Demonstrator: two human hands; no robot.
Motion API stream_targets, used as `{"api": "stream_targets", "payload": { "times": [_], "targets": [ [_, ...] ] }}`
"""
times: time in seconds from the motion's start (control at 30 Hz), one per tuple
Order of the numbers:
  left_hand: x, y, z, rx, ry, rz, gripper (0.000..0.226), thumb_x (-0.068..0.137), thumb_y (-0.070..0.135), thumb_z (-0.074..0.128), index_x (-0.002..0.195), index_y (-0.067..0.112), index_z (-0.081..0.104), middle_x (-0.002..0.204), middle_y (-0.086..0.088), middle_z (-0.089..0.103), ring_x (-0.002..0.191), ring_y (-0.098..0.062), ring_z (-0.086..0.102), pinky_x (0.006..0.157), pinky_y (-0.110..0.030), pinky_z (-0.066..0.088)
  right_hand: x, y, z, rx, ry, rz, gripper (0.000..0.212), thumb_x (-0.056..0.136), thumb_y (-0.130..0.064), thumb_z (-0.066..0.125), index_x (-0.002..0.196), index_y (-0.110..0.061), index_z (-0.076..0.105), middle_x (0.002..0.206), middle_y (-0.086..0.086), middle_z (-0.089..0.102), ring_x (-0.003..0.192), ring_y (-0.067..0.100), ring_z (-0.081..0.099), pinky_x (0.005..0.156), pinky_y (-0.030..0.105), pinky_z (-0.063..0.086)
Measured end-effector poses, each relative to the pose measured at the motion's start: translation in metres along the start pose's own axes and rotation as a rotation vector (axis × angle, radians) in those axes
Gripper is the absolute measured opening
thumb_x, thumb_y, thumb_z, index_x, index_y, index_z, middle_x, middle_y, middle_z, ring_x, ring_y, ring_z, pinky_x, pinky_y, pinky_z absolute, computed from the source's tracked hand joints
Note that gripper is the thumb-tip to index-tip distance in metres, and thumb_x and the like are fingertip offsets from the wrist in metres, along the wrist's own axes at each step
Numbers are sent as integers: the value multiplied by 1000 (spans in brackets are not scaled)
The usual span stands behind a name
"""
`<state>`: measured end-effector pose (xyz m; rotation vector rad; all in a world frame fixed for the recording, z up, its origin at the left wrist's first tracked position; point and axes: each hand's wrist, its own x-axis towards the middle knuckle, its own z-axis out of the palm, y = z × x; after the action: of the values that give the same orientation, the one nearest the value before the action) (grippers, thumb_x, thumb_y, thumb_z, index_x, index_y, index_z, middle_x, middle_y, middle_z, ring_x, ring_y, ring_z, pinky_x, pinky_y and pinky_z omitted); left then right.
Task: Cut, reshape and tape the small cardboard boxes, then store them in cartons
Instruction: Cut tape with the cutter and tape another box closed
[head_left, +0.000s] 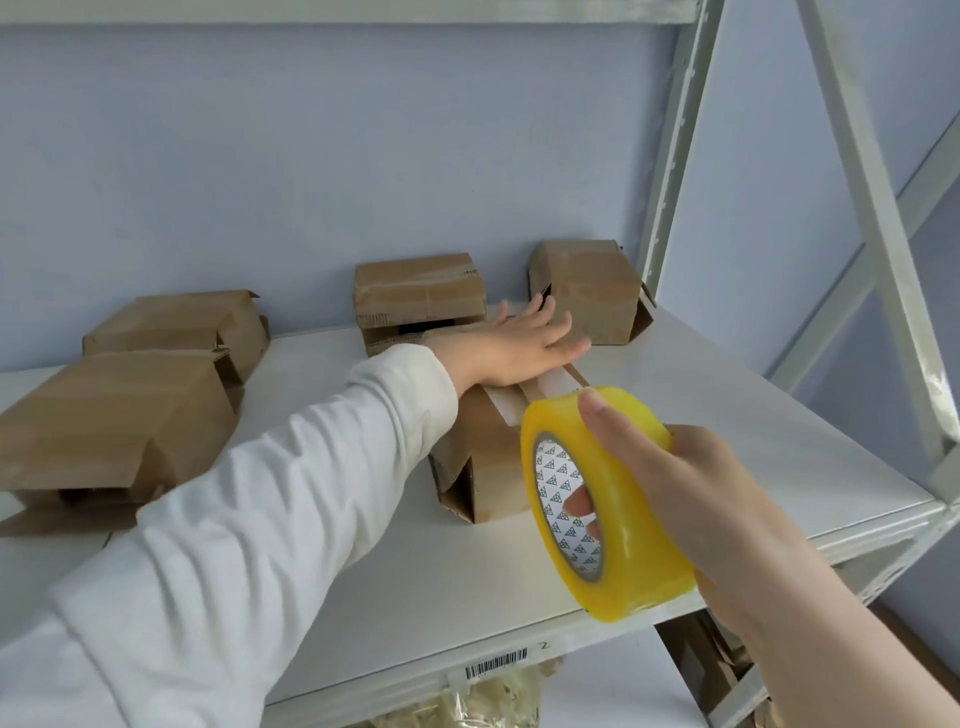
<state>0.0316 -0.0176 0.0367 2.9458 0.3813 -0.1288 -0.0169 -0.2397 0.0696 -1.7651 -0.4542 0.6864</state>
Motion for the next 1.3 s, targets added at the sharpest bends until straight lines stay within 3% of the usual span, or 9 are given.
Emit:
{"api": "stream_targets", "payload": {
  "times": [0.23, 0.33, 0.43, 0.6, 0.7, 0.8, 0.97, 1.1, 1.3],
  "targets": [
    [-7, 11, 21, 30, -6, 45, 57, 98, 50, 16, 149, 27, 6, 157, -3, -11, 142, -13, -20, 113, -37, -14, 9, 20, 3, 20, -63, 10, 42, 83, -55, 52, 63, -20, 62, 53, -5, 68, 53, 11, 63, 60, 25, 50],
    [-9, 18, 13, 57, -10, 28, 60, 98, 50, 17, 150, 21, 5, 156, -6, -14, 142, -16, -21, 113, -39, -13, 12, 25, 3, 9, -90, -25, 40, 85, -53, 51, 64, -21, 62, 54, -6, 68, 48, 5, 61, 49, 18, 48],
    [-12, 25, 18, -11, -28, 11, 62, 98, 48, 23, 150, 20, 7, 156, -8, -14, 142, -22, -21, 114, -44, -13, 20, 29, 3, 13, -108, -66, 41, 86, -52, 50, 66, -20, 63, 57, -5, 70, 49, 5, 62, 51, 17, 48],
    [-3, 12, 13, 68, -31, -87, 61, 98, 47, 28, 150, 23, 8, 156, -10, -11, 143, -21, -16, 113, -43, -11, 44, 30, 9, 43, -154, -130, 39, 88, -48, 54, 62, -20, 59, 42, -14, 60, 38, -6, 53, 40, 8, 40],
    [0, 6, 15, 13, 0, -78, 59, 97, 50, 28, 149, 28, 10, 157, -6, -9, 143, -17, -16, 114, -41, -12, 52, 42, 3, 162, -347, -138, 22, 82, -46, 61, 81, -24, 63, 63, -12, 70, 61, -2, 66, 61, 13, 51],
    [-2, 2, 21, -21, 22, -54, 60, 95, 55, 25, 148, 32, 9, 157, -1, -11, 142, -13, -18, 115, -39, -13, 56, 66, -8, 239, -538, -181, 24, 75, -36, 72, 95, -22, 69, 93, 2, 74, 91, 20, 69, 86, 38, 53],
    [-5, 2, 21, -9, 29, -43, 60, 94, 56, 22, 148, 34, 8, 157, 1, -11, 142, -13, -18, 116, -40, -11, 48, 83, 0, 125, -364, -265, 70, 61, -64, 56, 92, -1, 63, 71, 7, 72, 70, 12, 68, 69, 30, 54],
    [-7, 4, 20, -25, 41, -46, 59, 96, 54, 23, 148, 33, 9, 157, 0, -10, 143, -12, -17, 116, -38, -11, 42, 74, 6, 156, -224, -182, 58, 77, -57, 64, 86, 0, 62, 54, 7, 67, 52, 12, 61, 57, 25, 51],
    [-7, 15, -4, 43, -37, -55, 61, 98, 51, 17, 150, 23, 1, 156, -8, -15, 142, -19, -20, 115, -44, -12, 38, 58, 11, 51, -163, -149, 38, 87, -46, 54, 86, -9, 62, 54, 7, 67, 55, 19, 66, 74, 43, 56]
  ]
}}
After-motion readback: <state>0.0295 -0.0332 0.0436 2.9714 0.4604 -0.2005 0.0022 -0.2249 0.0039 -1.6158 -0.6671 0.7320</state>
